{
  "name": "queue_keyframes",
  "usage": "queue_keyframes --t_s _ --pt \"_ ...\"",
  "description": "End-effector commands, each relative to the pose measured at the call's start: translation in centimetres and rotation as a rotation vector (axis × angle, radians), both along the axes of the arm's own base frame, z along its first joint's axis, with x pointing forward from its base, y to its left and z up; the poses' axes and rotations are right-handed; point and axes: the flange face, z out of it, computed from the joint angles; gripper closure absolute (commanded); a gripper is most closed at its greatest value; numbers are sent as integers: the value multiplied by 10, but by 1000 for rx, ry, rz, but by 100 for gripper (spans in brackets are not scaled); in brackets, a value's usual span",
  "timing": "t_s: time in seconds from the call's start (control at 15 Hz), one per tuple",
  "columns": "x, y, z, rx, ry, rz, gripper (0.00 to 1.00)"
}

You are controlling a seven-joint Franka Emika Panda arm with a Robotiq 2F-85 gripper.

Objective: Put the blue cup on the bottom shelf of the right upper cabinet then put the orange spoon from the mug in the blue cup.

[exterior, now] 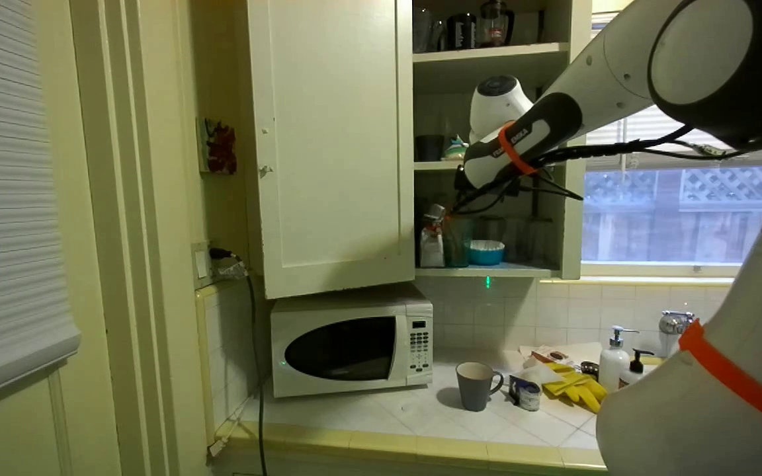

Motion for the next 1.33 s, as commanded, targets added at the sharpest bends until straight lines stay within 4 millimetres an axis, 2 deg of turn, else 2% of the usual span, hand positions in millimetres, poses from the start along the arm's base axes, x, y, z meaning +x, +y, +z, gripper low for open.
queue_keyframes --t_s 0.0,0.27,0.53,0.67,0.73,1.27 --pt "-19 6 -7 68 88 -81 0" --pt "-31 8 -20 109 193 -108 0" --pt "-36 8 -42 180 286 -97 0" --pt "-37 4 -49 206 257 -104 0" --pt "-28 3 -41 168 261 -112 0" --pt "-30 1 -46 184 265 -114 0"
